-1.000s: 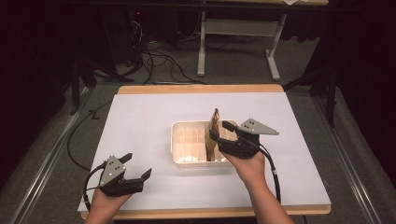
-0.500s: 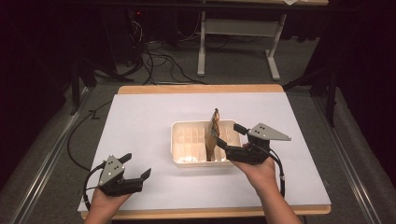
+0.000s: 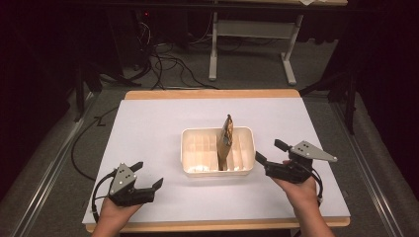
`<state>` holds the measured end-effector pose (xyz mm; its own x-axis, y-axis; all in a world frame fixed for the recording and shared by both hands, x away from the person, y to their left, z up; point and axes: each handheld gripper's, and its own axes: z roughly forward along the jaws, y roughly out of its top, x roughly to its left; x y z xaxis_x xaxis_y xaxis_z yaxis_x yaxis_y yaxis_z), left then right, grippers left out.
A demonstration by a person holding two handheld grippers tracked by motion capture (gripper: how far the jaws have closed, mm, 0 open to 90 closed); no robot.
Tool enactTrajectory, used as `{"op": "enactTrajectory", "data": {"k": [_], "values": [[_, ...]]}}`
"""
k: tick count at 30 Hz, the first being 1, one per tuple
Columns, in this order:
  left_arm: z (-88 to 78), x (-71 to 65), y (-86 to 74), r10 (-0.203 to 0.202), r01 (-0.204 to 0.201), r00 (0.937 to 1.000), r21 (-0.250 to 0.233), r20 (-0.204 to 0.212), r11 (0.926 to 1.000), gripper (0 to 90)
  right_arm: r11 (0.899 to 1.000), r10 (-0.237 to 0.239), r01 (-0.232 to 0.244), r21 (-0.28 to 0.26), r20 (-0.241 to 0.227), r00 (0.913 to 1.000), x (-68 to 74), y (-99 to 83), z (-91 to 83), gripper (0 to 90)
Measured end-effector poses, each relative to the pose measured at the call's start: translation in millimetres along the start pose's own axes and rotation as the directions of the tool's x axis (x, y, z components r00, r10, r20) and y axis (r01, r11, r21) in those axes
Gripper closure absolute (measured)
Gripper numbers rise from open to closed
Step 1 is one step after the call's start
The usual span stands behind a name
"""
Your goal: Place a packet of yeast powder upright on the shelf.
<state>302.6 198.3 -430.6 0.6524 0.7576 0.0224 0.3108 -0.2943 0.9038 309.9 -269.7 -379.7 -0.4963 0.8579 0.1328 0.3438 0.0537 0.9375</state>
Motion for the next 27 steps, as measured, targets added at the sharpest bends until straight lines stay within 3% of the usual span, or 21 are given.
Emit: {"op": "enactTrajectory", "data": {"k": [3,8,12,14,16,17,20,24,27], "values": [[-0.2,1.4,0.2,-0.011,0.011,0.9999,-0.007,-0.003,0.9999,13.7,1.0,-0.002,0.001,0.013,0.035,0.9994,-14.1,-8.6,-8.1,11.9],[0.1,-1.1,0.8,-0.001,0.001,1.0,-0.001,-0.005,1.0,13.7,0.999,0.037,-0.041,0.035,0.108,0.9935,-38.9,-27.7,-29.7,8.6],[0.5,-3.2,0.3,0.011,-0.011,0.9999,0.013,-0.011,0.9999,13.7,0.997,0.061,-0.067,0.033,0.164,0.9846,-53.8,-49.2,-49.7,7.3],[1.7,-3.2,0.1,0.003,-0.002,0.9999,0.019,-0.014,0.9998,13.7,0.998,0.059,-0.065,0.019,0.21,0.9759,-59.6,-72.6,-60.0,9.9],[3.6,-4.0,-0.3,0.01,-0.009,0.9998,0.03,-0.017,0.9995,13.7,0.99,0.104,-0.12,0.08,0.186,0.977,-67.5,-83.3,-62.0,7.9],[4.5,-4.5,-0.8,0.015,-0.015,0.9997,0.039,-0.019,0.9991,13.7,0.989,0.101,-0.12,0.089,0.197,0.9751,-70.6,-84.5,-63.6,8.4],[6.1,-4.4,-1.6,0.011,-0.009,0.9995,0.05,-0.028,0.9987,13.7,0.989,0.111,-0.127,0.071,0.2,0.9736,-72.2,-84.7,-62.7,8.7],[8.8,-5.9,-2.6,0.015,-0.013,0.9994,0.063,-0.031,0.9979,13.7,0.993,0.071,-0.087,0.082,0.177,0.9817,-67.8,-83.7,-58.2,8.7],[9.1,-6.9,-3.1,0.014,-0.012,0.9995,0.066,-0.029,0.9978,13.7,0.993,0.071,-0.086,0.084,0.165,0.9837,-67.1,-84.3,-57.3,8.7]]}}
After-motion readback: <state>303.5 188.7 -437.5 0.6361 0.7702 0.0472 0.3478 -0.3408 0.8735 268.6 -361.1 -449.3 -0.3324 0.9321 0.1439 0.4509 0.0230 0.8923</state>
